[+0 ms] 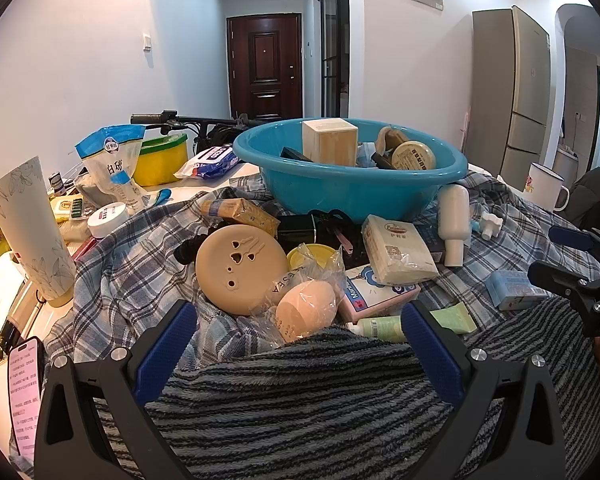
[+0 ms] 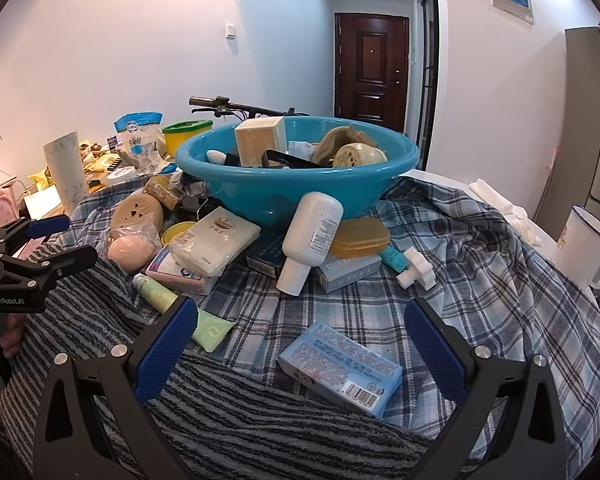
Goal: Organize objects
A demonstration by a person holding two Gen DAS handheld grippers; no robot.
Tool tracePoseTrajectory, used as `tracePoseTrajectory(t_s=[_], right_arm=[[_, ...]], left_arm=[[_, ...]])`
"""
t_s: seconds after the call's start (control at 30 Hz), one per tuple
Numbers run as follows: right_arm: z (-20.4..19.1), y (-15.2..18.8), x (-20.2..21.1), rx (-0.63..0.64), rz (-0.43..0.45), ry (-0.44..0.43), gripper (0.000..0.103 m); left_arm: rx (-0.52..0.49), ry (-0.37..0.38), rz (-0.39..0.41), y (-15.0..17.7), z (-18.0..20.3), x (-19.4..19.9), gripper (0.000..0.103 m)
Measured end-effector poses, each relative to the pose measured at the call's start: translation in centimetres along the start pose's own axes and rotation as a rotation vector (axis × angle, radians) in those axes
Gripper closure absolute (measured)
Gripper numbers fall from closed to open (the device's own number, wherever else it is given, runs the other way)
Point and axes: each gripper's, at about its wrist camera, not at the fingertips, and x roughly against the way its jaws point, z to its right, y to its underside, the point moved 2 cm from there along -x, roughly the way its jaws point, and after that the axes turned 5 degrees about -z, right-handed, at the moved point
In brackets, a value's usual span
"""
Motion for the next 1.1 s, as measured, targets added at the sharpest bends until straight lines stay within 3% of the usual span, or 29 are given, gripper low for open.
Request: tracePoseTrajectory(t_s=[0.47,1.1], right_arm=[[-0.2,0.0,-0.6,0.006,-0.027,0.003,0.0],[-0.1,0.1,0.5,0.005,0.026,0.001,0.0]], left_arm=[[0.002,-0.004,-0.005,0.1,0.0,-0.1,0.0],[-0.011,-0.024,-0.062,0.1,0.1,-1.2,0.0]])
